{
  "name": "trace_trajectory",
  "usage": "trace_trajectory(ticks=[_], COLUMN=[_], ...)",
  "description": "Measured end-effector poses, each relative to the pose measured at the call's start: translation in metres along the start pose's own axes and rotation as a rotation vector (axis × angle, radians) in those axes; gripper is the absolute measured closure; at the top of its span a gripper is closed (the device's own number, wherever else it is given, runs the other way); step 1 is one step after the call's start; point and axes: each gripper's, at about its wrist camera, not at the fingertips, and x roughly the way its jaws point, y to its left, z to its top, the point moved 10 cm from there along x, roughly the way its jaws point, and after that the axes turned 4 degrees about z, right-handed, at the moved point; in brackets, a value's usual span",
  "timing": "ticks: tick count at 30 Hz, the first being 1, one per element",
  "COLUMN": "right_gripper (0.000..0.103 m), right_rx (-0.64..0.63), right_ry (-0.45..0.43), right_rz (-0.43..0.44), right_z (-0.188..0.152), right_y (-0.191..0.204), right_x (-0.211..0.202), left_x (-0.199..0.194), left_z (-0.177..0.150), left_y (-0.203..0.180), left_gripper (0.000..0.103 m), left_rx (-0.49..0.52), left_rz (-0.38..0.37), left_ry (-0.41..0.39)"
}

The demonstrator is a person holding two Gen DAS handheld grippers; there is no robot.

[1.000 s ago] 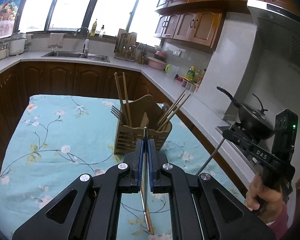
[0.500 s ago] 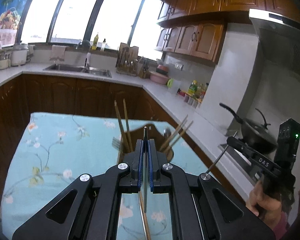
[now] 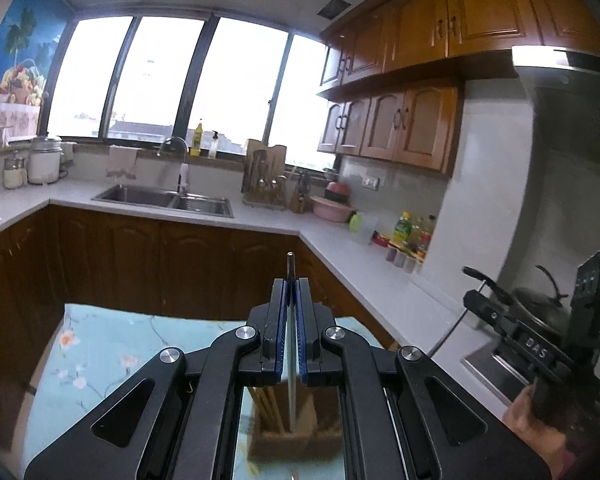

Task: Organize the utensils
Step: 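Lift both silver chopsticks and lower them into the wooden holder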

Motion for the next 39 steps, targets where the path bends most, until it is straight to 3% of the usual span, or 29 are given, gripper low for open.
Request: trace_trajectory(ticks=[4,11,21,36,39], right_gripper=[0.098,0.098,0.098,0.098,0.093], right_rx=[-0.02,-0.02,0.056,0.082,0.09], right_ry=[-0.006,0.016,0.135,0.173,0.175], right_rz=[-0.02,-0.056,-0.066,-0.074,-0.069], right_z=[-0.005,-0.049,-0.101,-0.107,-0.108], right_y=[-0.003,-0.014,-0.036,-0.048,-0.048], right_x=[0.018,0.039,0.057,0.059,0.058], left_x=[0.027,0.062,0.077,0.08,0.079], left_z=[-0.013,-0.068,-0.113,-0.114,-0.114], left_y=[0.008,0.021,0.023,0.027,0.028], left_gripper=[0.099,0.099,0.099,0.098,0.098], left_rx=[-0.015,-0.057,-0.057,-0.056,-0.061], left_rz=[0.028,0.057,0.077,0.083,0.073], left_ry=[0.015,0.102,0.188,0.21,0.219])
